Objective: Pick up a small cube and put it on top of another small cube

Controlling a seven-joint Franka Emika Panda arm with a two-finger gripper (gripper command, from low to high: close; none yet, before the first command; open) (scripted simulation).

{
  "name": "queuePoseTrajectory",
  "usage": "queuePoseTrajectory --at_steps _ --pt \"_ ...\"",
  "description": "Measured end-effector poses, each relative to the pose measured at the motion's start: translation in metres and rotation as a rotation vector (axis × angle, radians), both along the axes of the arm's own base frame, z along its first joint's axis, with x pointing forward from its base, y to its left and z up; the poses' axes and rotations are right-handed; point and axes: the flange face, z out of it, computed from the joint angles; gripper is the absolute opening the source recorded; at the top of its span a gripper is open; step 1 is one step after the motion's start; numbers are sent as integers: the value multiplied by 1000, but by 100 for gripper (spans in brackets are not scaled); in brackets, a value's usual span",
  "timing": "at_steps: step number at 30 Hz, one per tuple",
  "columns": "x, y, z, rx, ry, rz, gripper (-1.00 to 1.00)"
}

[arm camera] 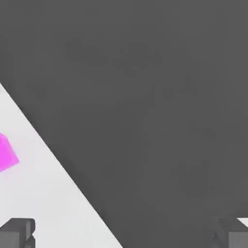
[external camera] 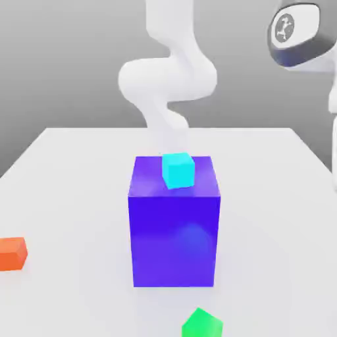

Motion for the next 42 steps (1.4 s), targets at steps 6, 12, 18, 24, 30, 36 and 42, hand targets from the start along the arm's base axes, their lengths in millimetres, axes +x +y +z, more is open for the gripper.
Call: queuePoseTrajectory --at_steps 6,12,18,24,30,36,42 --pt "-18 56 -100 -36 131 231 0" --pt "-41 91 -198 -41 215 378 0" --pt "-43 91 -224 -42 218 382 -100" --pt "-43 91 -183 -41 219 383 -100" --pt "-16 -27 -146 -16 225 -74 -100" --pt "-16 -157 -131 57 217 -591 -100" --pt "-20 -196 -175 83 211 -752 100"
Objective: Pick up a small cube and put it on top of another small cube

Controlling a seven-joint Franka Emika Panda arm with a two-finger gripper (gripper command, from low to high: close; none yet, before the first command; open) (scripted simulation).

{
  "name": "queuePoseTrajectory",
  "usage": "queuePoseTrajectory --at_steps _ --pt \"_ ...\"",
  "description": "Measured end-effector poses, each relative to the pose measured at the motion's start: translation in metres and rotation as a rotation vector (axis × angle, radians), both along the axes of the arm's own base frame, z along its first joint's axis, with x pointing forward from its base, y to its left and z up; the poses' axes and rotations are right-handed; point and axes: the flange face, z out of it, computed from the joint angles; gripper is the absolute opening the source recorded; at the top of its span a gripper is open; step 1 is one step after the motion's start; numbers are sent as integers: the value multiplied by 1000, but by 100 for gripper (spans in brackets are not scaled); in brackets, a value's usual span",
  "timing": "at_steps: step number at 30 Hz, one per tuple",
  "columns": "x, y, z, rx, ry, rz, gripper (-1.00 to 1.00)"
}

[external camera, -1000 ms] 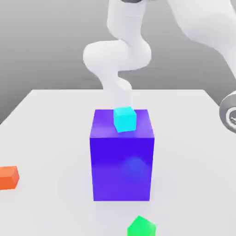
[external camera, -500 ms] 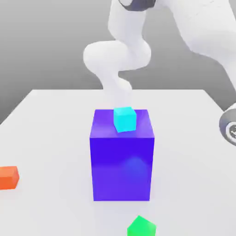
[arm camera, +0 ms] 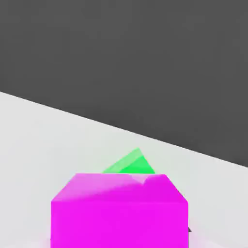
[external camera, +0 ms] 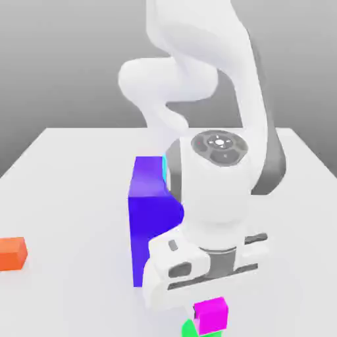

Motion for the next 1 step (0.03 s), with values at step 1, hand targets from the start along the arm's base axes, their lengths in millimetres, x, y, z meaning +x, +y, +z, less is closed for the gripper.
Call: queuePoseTrajectory --at_steps 1 --pt "0 0 0 0 0 0 100"
